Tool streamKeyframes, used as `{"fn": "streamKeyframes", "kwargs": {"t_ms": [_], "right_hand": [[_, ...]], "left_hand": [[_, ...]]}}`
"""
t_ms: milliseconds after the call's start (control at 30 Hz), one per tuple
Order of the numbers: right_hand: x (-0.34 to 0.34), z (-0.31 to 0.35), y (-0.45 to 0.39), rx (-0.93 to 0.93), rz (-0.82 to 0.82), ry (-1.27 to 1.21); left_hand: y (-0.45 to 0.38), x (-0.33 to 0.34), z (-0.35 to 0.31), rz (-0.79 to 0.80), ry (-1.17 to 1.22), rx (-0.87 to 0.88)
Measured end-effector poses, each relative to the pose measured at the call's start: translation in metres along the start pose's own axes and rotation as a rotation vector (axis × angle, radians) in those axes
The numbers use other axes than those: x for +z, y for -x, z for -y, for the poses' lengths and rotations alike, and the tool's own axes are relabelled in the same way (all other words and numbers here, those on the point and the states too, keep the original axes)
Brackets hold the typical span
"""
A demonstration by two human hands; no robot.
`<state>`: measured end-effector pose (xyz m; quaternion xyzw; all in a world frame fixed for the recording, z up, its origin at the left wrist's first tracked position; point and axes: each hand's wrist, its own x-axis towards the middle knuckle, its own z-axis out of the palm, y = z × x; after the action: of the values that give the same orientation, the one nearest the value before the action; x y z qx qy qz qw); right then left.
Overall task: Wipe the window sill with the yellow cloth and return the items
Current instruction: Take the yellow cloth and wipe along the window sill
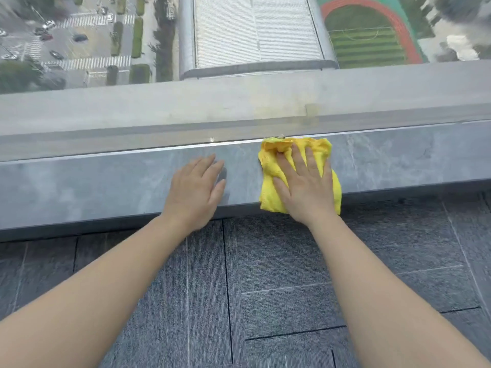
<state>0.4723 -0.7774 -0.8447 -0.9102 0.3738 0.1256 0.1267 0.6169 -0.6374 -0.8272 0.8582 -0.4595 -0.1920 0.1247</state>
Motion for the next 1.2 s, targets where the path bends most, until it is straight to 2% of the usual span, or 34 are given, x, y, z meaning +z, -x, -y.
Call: {"fn": "streamKeyframes", "kwargs": {"t_ms": [200, 400, 467, 567, 667, 733, 833, 967, 1067, 1200], "right_hand": [[-0.013, -0.029, 0.007, 0.350, 0.090, -0.085], [-0.015, -0.006, -0.008, 0.570, 0.094, -0.177], [-0.015, 0.013, -0.010, 0.559, 0.099, -0.187], [-0.006, 0.035, -0.004, 0.369, 0.102, -0.119], [-0.006, 0.025, 0.010, 0.196, 0.132, -0.051], [-0.007, 0.008, 0.017, 0.156, 0.143, -0.020], [-0.007, -0.011, 0.014, 0.209, 0.110, -0.053], [-0.010, -0.028, 0.000, 0.330, 0.059, -0.112], [-0.011, -0.027, -0.015, 0.471, -0.027, -0.173], [-0.011, -0.013, -0.032, 0.591, -0.040, -0.234]], "left_hand": [[-0.009, 0.008, -0.026, 0.101, -0.041, 0.073], [-0.022, 0.015, -0.020, 0.142, -0.171, 0.117], [-0.021, 0.015, -0.018, 0.158, -0.197, 0.138], [-0.024, 0.011, -0.015, 0.185, -0.186, 0.159], [-0.029, 0.005, -0.019, 0.201, -0.159, 0.140], [-0.032, 0.001, -0.024, 0.171, -0.157, 0.143], [-0.035, 0.002, -0.027, 0.092, -0.097, 0.106], [-0.037, 0.013, -0.039, -0.072, -0.003, 0.147], [-0.037, 0.015, -0.053, -0.050, 0.019, 0.132], [-0.025, 0.029, -0.057, -0.085, -0.009, 0.080]]}}
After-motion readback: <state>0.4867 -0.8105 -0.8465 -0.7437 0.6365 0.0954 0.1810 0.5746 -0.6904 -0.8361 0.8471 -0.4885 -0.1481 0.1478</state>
